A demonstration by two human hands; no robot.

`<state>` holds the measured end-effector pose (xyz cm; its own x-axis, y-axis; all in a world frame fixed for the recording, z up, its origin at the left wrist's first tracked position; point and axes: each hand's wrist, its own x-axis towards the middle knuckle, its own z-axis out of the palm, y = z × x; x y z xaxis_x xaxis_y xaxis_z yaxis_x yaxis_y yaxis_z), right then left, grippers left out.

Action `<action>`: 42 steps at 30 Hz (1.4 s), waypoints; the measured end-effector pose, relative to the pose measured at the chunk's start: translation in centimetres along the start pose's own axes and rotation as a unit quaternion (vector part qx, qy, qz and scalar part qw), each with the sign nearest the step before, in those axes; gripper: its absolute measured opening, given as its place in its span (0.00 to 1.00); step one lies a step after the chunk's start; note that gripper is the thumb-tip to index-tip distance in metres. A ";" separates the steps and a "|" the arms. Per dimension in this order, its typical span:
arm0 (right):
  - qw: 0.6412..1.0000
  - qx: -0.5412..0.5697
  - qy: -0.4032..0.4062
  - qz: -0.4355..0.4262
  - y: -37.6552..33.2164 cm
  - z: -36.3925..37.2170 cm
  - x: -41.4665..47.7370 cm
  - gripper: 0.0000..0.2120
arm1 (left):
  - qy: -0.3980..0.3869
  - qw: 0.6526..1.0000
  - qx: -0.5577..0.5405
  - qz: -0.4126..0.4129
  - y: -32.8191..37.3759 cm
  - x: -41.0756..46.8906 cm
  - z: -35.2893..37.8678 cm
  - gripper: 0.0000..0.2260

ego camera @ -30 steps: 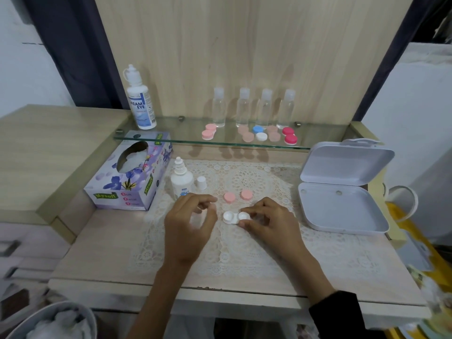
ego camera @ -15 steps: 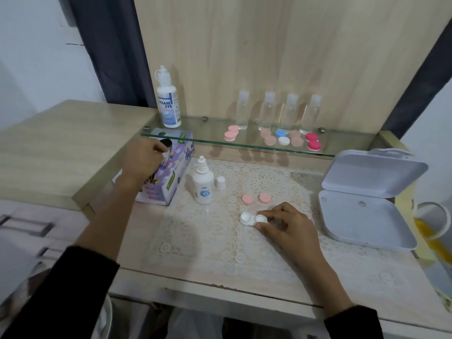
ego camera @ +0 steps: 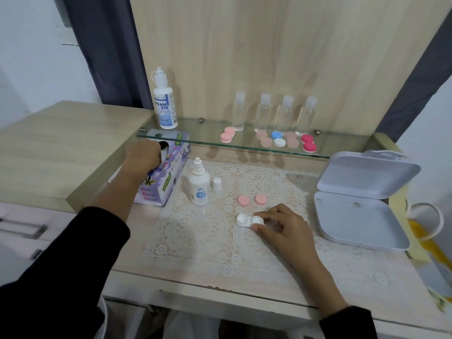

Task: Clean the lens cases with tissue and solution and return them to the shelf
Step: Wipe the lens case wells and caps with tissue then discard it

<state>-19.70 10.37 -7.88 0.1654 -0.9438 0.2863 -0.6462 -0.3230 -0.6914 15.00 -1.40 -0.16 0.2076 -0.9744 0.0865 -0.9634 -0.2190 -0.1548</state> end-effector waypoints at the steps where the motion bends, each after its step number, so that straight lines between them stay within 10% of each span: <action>1: 1.000 -0.001 0.000 0.000 0.0 0.0 0.0 0.10 | 0.002 1.000 0.003 -0.002 0.1 0.0 0.0 0.06; 22: 1.000 0.007 0.007 0.001 0.1 0.1 0.0 0.10 | 0.047 0.992 -0.111 0.039 -1.3 -0.3 -0.4 0.06; 36: 1.000 -0.003 0.011 -0.002 -0.1 0.1 0.0 0.09 | 0.281 0.890 -0.351 -0.077 -0.5 -3.8 -1.1 0.12; 42: 1.000 0.001 0.014 0.000 -0.2 0.1 -0.1 0.09 | 0.360 0.733 -0.575 -0.045 1.2 -6.8 -3.3 0.02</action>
<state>-19.53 10.53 -7.87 0.1444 -0.9415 0.3045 -0.6444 -0.3231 -0.6931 11.88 5.17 2.28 0.5337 -0.5891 0.6067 -0.5429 0.3113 0.7799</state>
